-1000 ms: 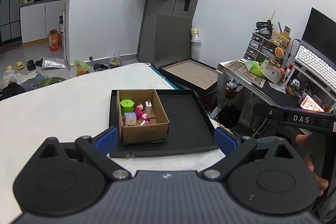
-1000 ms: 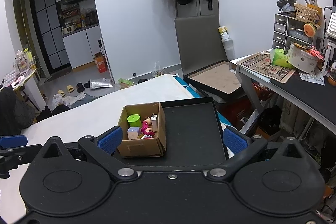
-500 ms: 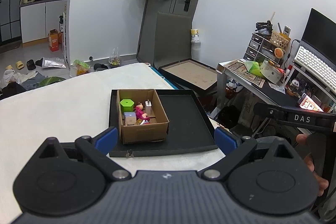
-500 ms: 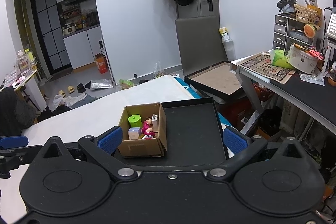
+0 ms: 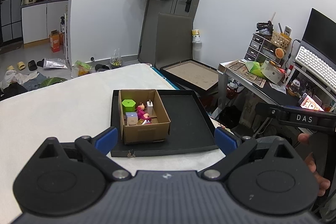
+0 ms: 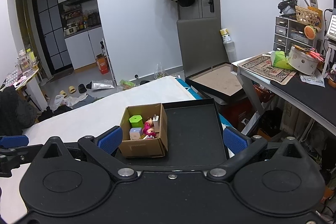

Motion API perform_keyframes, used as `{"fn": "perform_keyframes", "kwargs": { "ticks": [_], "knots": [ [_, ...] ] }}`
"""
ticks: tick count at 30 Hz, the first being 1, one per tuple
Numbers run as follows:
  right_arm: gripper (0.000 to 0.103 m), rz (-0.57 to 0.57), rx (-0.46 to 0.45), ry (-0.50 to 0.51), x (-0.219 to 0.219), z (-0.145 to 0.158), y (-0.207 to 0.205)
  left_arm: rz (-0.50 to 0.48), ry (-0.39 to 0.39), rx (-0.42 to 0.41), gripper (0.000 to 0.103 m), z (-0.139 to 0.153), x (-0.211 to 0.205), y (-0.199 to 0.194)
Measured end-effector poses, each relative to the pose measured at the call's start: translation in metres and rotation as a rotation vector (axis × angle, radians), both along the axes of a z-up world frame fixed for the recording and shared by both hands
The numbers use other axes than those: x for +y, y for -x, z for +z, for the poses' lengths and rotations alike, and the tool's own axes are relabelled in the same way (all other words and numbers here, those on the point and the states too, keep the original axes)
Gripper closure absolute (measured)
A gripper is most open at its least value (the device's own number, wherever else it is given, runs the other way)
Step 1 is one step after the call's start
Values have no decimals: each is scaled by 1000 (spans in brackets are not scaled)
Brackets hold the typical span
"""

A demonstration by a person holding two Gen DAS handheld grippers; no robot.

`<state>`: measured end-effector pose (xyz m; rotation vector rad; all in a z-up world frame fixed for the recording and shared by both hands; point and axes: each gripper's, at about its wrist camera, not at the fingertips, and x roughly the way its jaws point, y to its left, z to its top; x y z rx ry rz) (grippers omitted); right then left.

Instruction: Organize rigid objects

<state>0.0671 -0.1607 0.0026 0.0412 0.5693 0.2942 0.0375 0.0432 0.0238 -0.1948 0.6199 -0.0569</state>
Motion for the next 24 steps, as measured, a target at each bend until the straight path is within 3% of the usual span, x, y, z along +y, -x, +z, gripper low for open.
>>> {"fn": "perform_keyframes", "kwargs": {
  "ticks": [24],
  "knots": [
    [0, 4, -6, -3, -1, 0, 2, 0, -31, -3, 5, 2, -1, 6]
  ]
}}
